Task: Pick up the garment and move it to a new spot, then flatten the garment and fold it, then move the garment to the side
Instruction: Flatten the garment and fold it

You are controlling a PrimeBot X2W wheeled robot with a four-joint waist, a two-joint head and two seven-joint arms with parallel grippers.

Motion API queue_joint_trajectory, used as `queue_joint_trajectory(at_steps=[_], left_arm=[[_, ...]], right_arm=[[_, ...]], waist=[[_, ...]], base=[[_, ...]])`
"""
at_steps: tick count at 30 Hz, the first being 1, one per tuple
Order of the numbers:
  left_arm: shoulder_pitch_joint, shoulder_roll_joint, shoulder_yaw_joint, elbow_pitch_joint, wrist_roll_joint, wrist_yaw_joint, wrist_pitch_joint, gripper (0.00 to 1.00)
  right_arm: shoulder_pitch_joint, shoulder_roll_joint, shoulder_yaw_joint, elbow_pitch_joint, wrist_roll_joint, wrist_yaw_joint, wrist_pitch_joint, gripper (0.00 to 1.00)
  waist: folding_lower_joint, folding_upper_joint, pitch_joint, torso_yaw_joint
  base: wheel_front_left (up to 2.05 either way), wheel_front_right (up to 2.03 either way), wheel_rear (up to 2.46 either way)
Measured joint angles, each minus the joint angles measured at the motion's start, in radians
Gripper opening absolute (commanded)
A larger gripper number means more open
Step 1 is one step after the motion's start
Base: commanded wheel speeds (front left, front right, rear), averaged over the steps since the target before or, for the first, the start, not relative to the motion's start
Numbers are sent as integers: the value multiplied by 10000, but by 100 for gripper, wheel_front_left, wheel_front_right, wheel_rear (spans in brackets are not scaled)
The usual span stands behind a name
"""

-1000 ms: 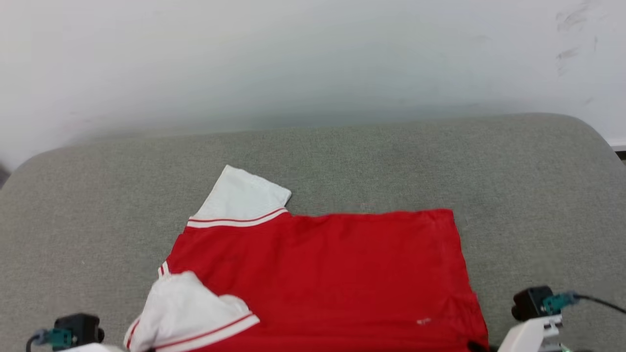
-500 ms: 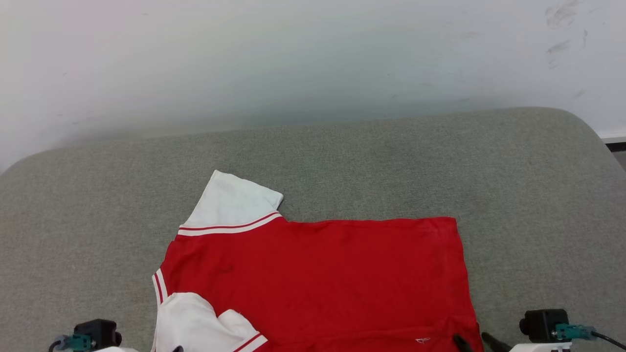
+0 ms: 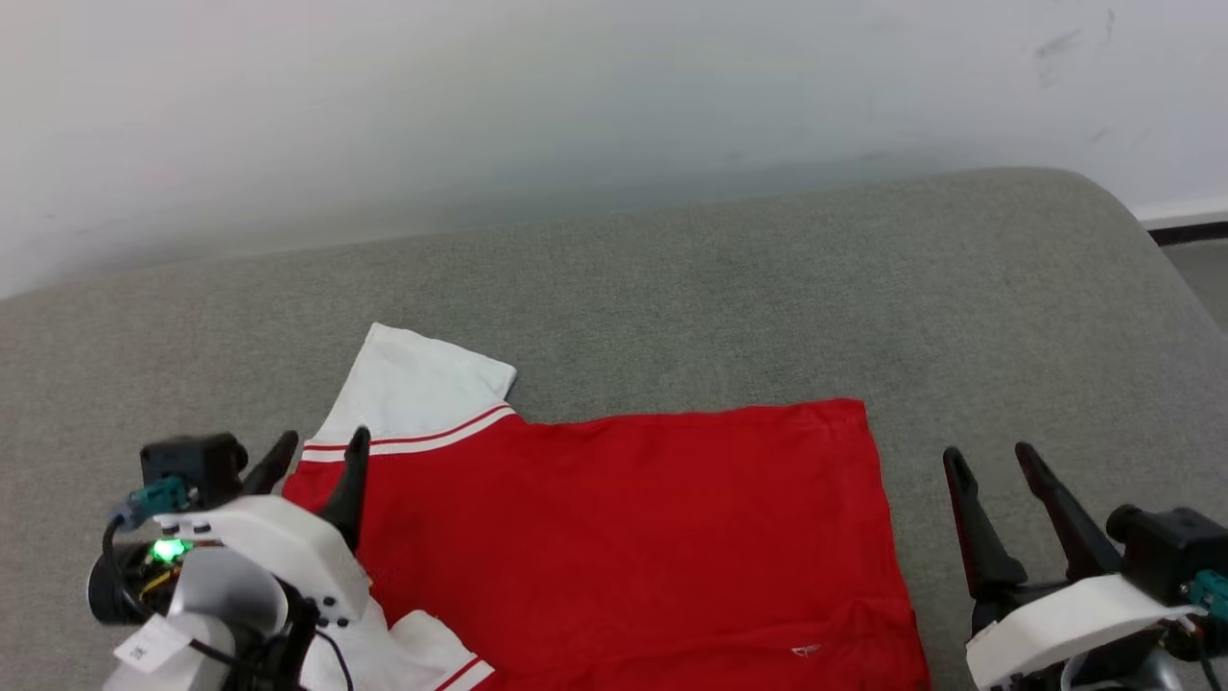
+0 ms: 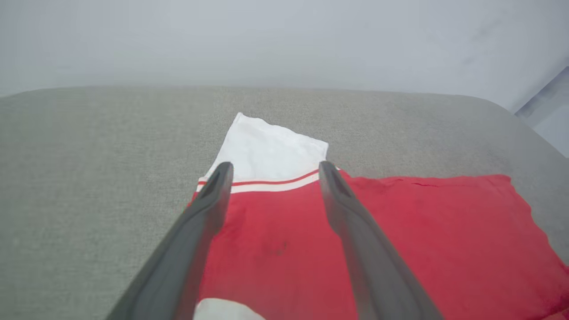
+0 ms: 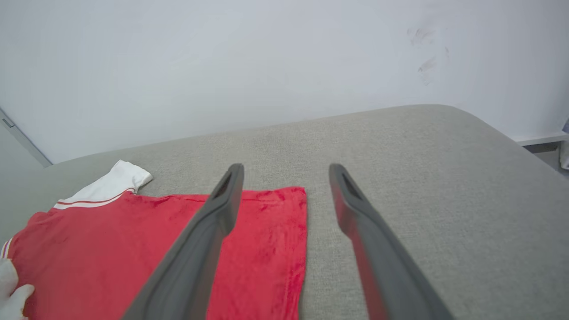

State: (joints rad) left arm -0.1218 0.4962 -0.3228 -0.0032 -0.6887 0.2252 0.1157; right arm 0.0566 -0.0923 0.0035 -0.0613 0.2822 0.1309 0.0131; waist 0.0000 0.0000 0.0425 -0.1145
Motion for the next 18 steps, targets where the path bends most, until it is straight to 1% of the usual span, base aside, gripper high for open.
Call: queue_joint_trajectory(at_steps=[5,7,10,13,16,17,18], left_arm=[[-1650,-17,40,876,153,-286,21,100],[-2346,67,86,1394,63,-476,320,100],[-3383,345,148,2188,-263,-938,1055,100],[-4303,711,119,2943,-483,-1296,2046,100],[-5148,1058,19,3701,-767,-1638,3290,100],[-5381,1200,-42,3912,-844,-1705,3772,100],[-5802,1480,-153,4362,-961,-1822,4646,100]], right_arm=[[-601,146,142,-631,-107,0,-190,100],[-837,184,217,-721,-100,0,-253,100],[-1170,224,330,-727,-52,0,-351,100],[-1391,270,445,-616,38,0,-479,100],[-1543,293,579,-441,171,0,-596,100],[-1593,299,629,-399,209,0,-648,100],[-1673,316,717,-286,284,0,-755,100]], waist=[[0,0,653,-388],[1,0,949,-574],[1,0,1403,-886],[1,0,1794,-1231],[2,0,2158,-1552],[2,0,2266,-1654],[2,0,2479,-1859]], base=[[0,0,0],[0,0,0],[0,0,0],[0,0,0],[0,0,0],[0,0,0],[0,0,0]])
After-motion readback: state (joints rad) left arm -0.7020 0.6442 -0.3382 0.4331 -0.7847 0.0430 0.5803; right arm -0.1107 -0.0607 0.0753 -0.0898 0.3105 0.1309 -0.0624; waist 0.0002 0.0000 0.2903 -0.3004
